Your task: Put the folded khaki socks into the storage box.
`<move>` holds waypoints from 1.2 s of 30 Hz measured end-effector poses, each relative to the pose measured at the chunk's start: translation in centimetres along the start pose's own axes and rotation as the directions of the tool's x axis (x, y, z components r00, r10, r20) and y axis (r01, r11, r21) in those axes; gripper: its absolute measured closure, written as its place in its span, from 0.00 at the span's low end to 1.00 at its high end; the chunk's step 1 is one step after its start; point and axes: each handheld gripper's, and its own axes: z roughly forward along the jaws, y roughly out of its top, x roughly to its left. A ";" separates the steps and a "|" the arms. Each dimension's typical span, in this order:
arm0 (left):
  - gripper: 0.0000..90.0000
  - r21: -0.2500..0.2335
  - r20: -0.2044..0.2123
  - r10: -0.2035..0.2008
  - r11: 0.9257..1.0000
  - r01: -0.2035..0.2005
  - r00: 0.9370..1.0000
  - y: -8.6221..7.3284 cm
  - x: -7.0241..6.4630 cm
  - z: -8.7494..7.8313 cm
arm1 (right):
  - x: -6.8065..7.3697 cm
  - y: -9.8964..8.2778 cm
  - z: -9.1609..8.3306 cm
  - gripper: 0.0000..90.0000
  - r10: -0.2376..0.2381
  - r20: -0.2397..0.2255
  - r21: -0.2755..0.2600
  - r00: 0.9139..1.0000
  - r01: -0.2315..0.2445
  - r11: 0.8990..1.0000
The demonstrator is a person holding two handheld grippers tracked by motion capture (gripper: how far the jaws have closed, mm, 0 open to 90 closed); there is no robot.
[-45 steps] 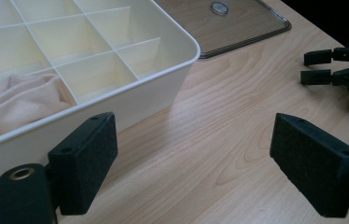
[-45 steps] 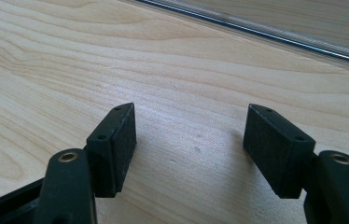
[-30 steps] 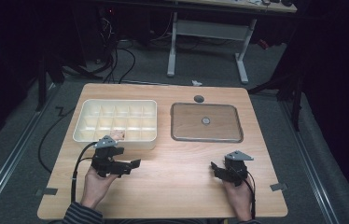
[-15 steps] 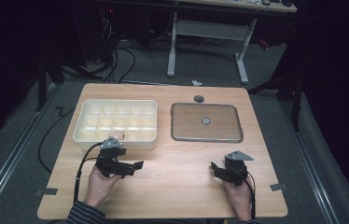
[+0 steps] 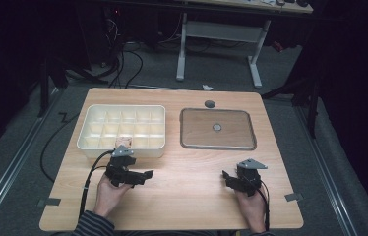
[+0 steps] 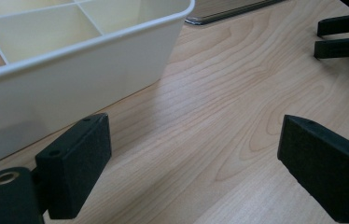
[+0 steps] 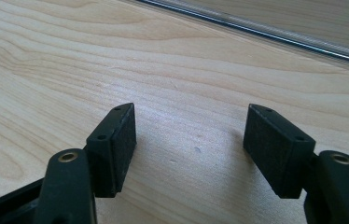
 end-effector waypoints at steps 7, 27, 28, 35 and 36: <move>0.14 0.017 -0.047 -0.004 1.000 0.005 0.999 -0.6 0.5 0.7 | 0.0 0.0 0.0 0.38 0.000 -0.001 0.000 1.000 0.000 1.000; 0.16 0.027 -0.128 -0.006 1.000 0.010 0.992 -1.2 1.3 2.7 | 0.0 0.0 0.0 0.38 -0.001 0.000 0.001 1.000 0.001 1.000; 0.16 0.027 -0.132 -0.003 1.000 0.007 0.991 -1.3 1.3 2.7 | 0.0 0.0 0.0 0.38 -0.001 -0.001 0.000 1.000 0.001 1.000; 0.16 0.042 -0.159 0.002 0.999 0.005 0.987 -1.7 1.5 3.2 | 0.0 0.0 0.0 0.38 -0.001 0.000 0.001 1.000 0.001 1.000; 0.16 0.047 -0.161 0.005 0.999 0.002 0.987 -1.8 1.5 3.3 | 0.0 0.0 0.0 0.38 -0.001 0.000 0.001 1.000 0.001 1.000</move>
